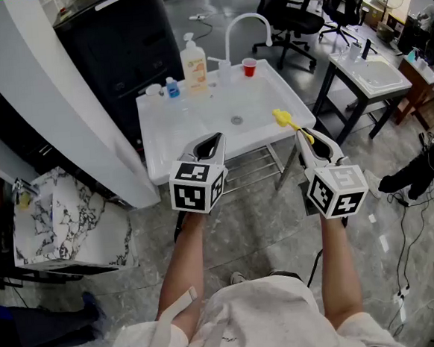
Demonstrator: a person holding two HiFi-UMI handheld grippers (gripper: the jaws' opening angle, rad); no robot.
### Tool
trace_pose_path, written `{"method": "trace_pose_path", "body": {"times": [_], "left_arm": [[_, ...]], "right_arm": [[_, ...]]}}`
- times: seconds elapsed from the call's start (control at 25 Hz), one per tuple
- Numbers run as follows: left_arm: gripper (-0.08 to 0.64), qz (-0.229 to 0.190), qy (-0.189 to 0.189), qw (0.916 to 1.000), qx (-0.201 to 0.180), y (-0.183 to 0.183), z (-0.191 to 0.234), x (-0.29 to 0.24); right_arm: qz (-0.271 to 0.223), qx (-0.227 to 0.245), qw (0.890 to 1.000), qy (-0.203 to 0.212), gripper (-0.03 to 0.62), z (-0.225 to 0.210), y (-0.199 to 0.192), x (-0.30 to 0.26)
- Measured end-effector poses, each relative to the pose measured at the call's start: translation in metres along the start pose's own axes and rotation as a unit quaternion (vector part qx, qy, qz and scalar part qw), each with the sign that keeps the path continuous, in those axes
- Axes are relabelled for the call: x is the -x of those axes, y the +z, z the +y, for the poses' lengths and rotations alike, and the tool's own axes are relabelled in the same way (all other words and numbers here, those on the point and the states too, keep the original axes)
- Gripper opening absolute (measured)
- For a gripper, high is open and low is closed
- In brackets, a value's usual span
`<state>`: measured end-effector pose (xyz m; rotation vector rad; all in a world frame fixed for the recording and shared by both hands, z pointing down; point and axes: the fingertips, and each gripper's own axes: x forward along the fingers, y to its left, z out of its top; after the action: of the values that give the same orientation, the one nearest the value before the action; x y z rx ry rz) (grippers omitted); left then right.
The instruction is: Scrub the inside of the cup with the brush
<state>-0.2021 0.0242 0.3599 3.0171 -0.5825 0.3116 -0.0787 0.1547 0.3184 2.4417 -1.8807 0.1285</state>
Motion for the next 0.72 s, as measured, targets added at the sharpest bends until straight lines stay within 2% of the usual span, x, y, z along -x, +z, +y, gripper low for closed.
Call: {"method": "trace_pose_path", "body": {"times": [0.4, 0.72], "left_arm": [[0.003, -0.011, -0.001, 0.9999, 0.000, 0.003, 0.010, -0.027], [0.066, -0.014, 0.024, 0.9996, 0.003, 0.008, 0.021, -0.070]], "right_arm": [[0.002, 0.011, 1.000, 0.018, 0.037, -0.001, 0.001, -0.028], [0.003, 0.007, 0.999, 0.049, 0.037, -0.032, -0.002, -0.070]]}}
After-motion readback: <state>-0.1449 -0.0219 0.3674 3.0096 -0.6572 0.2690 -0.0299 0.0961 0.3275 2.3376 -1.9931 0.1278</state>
